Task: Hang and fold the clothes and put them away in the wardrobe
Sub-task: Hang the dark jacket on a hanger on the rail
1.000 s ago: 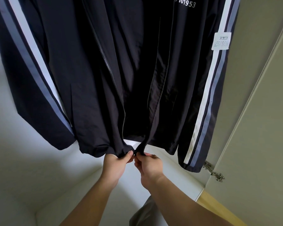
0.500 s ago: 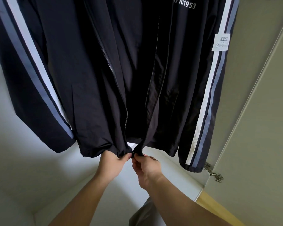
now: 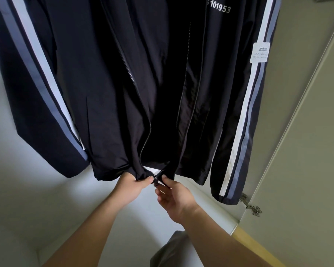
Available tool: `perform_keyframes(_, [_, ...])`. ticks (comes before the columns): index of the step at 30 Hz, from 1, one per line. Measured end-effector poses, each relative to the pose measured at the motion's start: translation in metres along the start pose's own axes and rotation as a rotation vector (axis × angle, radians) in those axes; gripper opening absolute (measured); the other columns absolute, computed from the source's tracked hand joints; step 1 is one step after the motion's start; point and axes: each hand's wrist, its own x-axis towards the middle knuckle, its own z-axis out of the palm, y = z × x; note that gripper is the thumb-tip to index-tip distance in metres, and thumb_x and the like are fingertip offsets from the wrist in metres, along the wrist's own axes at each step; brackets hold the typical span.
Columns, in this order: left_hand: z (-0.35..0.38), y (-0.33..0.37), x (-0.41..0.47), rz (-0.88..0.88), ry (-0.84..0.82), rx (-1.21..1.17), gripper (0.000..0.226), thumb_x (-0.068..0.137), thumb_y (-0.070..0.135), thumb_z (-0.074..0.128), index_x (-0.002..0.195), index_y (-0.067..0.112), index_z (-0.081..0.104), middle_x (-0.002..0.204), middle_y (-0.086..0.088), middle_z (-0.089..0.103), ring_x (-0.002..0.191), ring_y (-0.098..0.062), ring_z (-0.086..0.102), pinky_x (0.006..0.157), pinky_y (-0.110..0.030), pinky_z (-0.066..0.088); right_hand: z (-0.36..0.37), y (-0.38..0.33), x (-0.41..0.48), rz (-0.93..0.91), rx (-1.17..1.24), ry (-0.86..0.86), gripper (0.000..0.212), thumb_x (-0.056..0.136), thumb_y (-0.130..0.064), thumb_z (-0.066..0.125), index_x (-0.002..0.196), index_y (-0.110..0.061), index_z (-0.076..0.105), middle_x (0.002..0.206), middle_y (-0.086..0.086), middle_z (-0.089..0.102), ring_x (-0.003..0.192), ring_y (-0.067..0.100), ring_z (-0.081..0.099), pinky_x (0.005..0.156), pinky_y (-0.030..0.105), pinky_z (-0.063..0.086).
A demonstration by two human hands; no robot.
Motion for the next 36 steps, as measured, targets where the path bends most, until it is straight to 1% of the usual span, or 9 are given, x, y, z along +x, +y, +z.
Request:
perform_keyframes(3, [0.000,-0.001,0.000,-0.046,-0.003,-0.073,0.005,0.094,0.015,0.070,0.096,0.012,0.073,0.091,-0.002,0.077,0.088,-0.019,0.073,0.087,-0.037,0.057,-0.001,0.002,0.000,-0.013,-0.131,0.156,0.042,0.078,-0.041,0.085,0.103,-0.013,0.068,0.096,0.006,0.072,0.067,0.021,0.064,0.059,0.028,0.052])
perform_keyframes(5, [0.000,0.000,-0.001,-0.035,-0.029,-0.109,0.008,0.097,0.008,0.065,0.098,0.006,0.073,0.093,-0.007,0.078,0.091,-0.022,0.075,0.086,-0.038,0.059,0.000,0.002,0.001,-0.051,-0.284,0.298,0.048,0.075,-0.050,0.083,0.091,-0.011,0.061,0.076,0.002,0.057,0.057,0.020,0.047,0.054,0.028,0.044])
perform_keyframes(10, [0.002,0.003,-0.003,0.010,-0.037,-0.125,0.010,0.096,0.003,0.064,0.096,0.004,0.073,0.089,-0.011,0.077,0.086,-0.026,0.075,0.076,-0.033,0.059,0.010,-0.006,-0.002,-0.244,-0.291,0.366,0.026,0.085,-0.032,0.069,0.073,-0.011,0.060,0.045,-0.002,0.049,0.045,0.018,0.042,0.051,0.029,0.035])
perform_keyframes(15, [0.000,0.004,-0.002,0.029,-0.063,-0.188,0.010,0.095,0.001,0.064,0.094,0.003,0.075,0.088,-0.014,0.076,0.080,-0.024,0.073,0.073,-0.031,0.059,0.012,-0.011,-0.015,-0.612,-0.727,0.103,0.012,0.084,-0.030,0.075,0.083,-0.019,0.071,0.075,-0.010,0.072,0.071,0.012,0.065,0.063,0.022,0.049])
perform_keyframes(18, [-0.004,0.001,-0.001,-0.006,-0.017,-0.246,0.007,0.094,0.001,0.066,0.098,0.001,0.072,0.089,-0.016,0.075,0.079,-0.024,0.071,0.073,-0.033,0.059,-0.001,-0.007,-0.012,-0.737,-1.064,-0.001,0.042,0.076,-0.032,0.085,0.112,-0.024,0.064,0.095,-0.013,0.067,0.088,0.001,0.062,0.074,0.009,0.046])
perform_keyframes(26, [-0.009,0.009,0.002,-0.021,-0.075,-0.198,0.010,0.094,0.005,0.068,0.090,0.008,0.076,0.086,-0.012,0.077,0.073,-0.019,0.070,0.071,-0.026,0.057,0.000,-0.003,-0.010,-1.113,-1.355,0.094,0.031,0.093,-0.047,0.068,0.108,-0.020,0.069,0.090,-0.008,0.071,0.087,0.010,0.063,0.073,0.029,0.052])
perform_keyframes(30, [-0.014,0.013,-0.001,0.042,-0.169,-0.101,0.011,0.089,0.001,0.071,0.084,0.009,0.077,0.082,-0.013,0.075,0.075,-0.017,0.069,0.072,-0.025,0.055,0.002,-0.001,-0.008,-1.345,-1.445,0.164,0.017,0.098,-0.026,0.061,0.087,-0.016,0.066,0.073,0.000,0.065,0.067,0.024,0.059,0.055,0.029,0.036])
perform_keyframes(33, [-0.014,0.013,-0.002,0.060,-0.184,-0.041,0.010,0.086,0.002,0.073,0.079,0.009,0.075,0.079,-0.012,0.073,0.072,-0.017,0.064,0.072,-0.028,0.052,0.005,-0.009,-0.007,-1.298,-1.537,0.165,0.020,0.101,-0.026,0.055,0.088,-0.013,0.063,0.078,0.004,0.066,0.073,0.027,0.060,0.062,0.028,0.033])
perform_keyframes(36, [-0.015,0.014,0.002,0.030,-0.166,0.020,0.009,0.086,0.009,0.078,0.083,0.018,0.076,0.081,-0.006,0.075,0.072,-0.013,0.067,0.070,-0.026,0.052,0.012,-0.014,-0.012,-1.421,-1.652,0.225,0.017,0.086,-0.016,0.077,0.076,-0.013,0.063,0.066,0.001,0.062,0.060,0.026,0.060,0.059,0.025,0.035])
